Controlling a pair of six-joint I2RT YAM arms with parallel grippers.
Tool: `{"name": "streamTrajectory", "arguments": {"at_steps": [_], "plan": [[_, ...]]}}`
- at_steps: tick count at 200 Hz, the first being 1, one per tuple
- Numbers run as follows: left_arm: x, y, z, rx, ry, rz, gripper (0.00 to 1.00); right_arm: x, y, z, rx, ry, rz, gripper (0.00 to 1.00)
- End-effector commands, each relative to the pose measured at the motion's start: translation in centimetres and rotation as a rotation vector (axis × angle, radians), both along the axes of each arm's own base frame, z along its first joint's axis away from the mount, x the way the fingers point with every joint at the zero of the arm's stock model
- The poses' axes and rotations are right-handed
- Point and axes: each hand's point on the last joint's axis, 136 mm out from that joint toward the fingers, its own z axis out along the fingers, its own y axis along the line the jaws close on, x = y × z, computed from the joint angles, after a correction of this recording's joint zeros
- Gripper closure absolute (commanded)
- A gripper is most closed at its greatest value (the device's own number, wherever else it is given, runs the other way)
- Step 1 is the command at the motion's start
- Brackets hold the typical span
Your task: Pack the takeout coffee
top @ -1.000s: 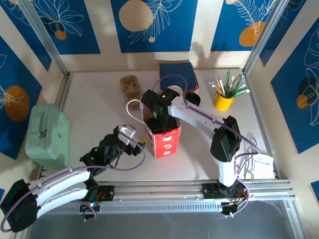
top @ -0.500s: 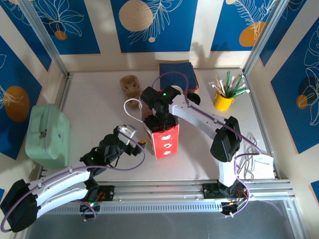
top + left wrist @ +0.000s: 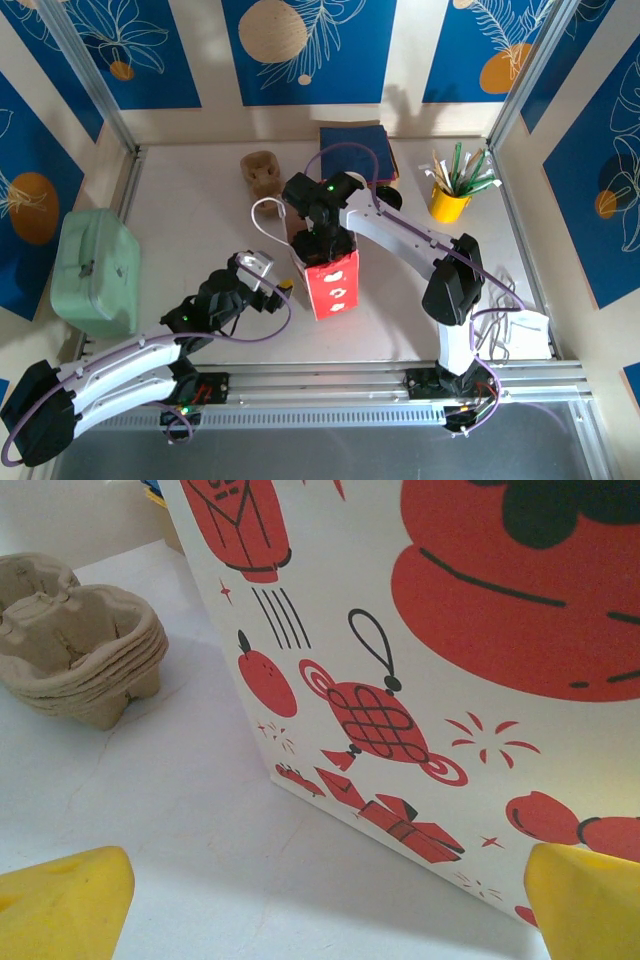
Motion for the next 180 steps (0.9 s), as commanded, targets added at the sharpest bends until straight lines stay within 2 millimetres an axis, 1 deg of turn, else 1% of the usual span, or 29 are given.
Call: {"name": "streamTrajectory", "arguments": {"at_steps": [1, 30, 72, 119, 149, 180], "plan": [[0.0, 0.0, 0.4, 0.004, -0.024, -0.001, 0.0, -0.2, -0.2, 0.6, -0.001, 0.009, 0.005, 0.26], [0.0, 0.0, 0.3, 0.004, -0.024, 0.001, 0.0, -0.3, -0.4, 0.1, -0.017, 0.023, 0.002, 0.28], [0.0, 0.0, 0.3, 0.006, -0.025, 0.0, 0.0, -0.3, -0.5, -0.5, -0.046, 0.021, 0.01, 0.27], [0.0, 0.1, 0.3, 0.006, -0.025, 0.004, 0.0, -0.1, -1.8, -1.5, -0.135, 0.012, 0.0, 0.27], [0.0, 0.0, 0.2, 0.006, -0.021, 0.003, 0.0, -0.5, -0.9, -1.0, -0.088, 0.016, 0.02, 0.27], [0.0, 0.0, 0.2, 0.006, -0.02, 0.004, 0.0, -0.4, -1.0, -0.3, -0.085, 0.003, 0.022, 0.27]]}}
